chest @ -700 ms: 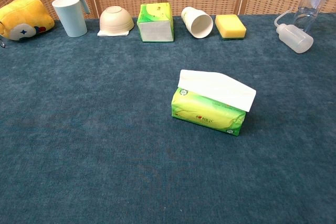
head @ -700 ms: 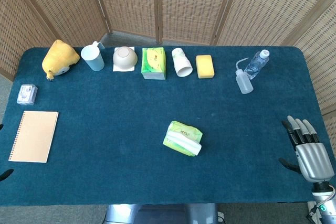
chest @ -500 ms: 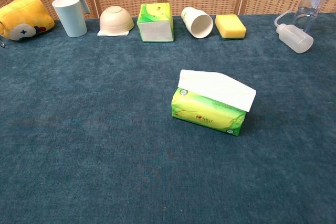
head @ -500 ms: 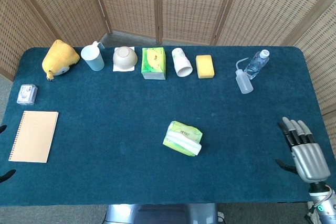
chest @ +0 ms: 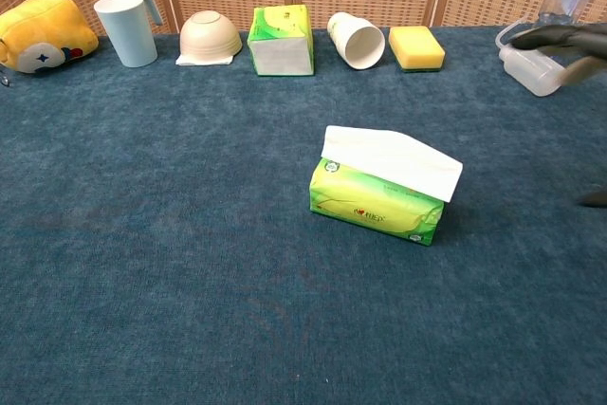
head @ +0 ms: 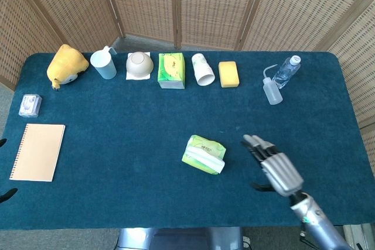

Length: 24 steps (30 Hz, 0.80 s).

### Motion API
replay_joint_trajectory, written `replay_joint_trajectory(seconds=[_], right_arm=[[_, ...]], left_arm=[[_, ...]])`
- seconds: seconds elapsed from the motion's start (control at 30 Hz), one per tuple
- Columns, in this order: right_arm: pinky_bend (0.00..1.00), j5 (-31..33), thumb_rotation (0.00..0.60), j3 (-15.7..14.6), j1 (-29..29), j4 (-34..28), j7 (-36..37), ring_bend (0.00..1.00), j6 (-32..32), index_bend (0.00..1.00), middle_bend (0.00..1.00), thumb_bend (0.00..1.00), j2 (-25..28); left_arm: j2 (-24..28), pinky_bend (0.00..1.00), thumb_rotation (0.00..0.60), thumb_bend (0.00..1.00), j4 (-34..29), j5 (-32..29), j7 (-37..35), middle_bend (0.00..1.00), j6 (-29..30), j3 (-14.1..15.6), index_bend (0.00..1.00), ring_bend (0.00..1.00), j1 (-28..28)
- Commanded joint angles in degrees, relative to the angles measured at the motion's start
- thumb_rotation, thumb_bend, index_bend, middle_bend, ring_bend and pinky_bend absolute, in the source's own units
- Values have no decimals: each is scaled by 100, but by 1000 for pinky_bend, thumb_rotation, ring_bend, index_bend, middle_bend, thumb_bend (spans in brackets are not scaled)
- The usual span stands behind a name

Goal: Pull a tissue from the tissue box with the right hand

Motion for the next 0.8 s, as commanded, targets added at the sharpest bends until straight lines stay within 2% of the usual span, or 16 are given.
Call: replay_joint_trajectory(seconds=[0.03,0.27,0.47,0.7,0.8], right_arm=[[216,457,600,290,411,-213,-372,55,-524,0,72,0,-425],[217,968,600,493,670,-162,-914,88,-801,5,115,0,-1002],[217,1187,600,536,773,-109,-1258,152,-848,53,214,0,-1314],[299,1428,600,658,956,398,-1487,213,-893,137,271,0,-1780],[342,1569,600,718,1030,672,-1499,240,-938,166,297,45,-1939]], left_arm=[[15,12,600,0,19,-37,-45,0,-20,-8,0,0,-9],[35,12,600,0,63,-105,-159,0,-20,-25,0,0,-7],[45,12,600,0,81,-163,-208,0,-49,-44,0,0,-24],[58,12,600,0,108,-157,-283,0,-32,-49,0,0,-18],[65,12,600,0,124,-188,-311,0,-50,-54,0,0,-23]])
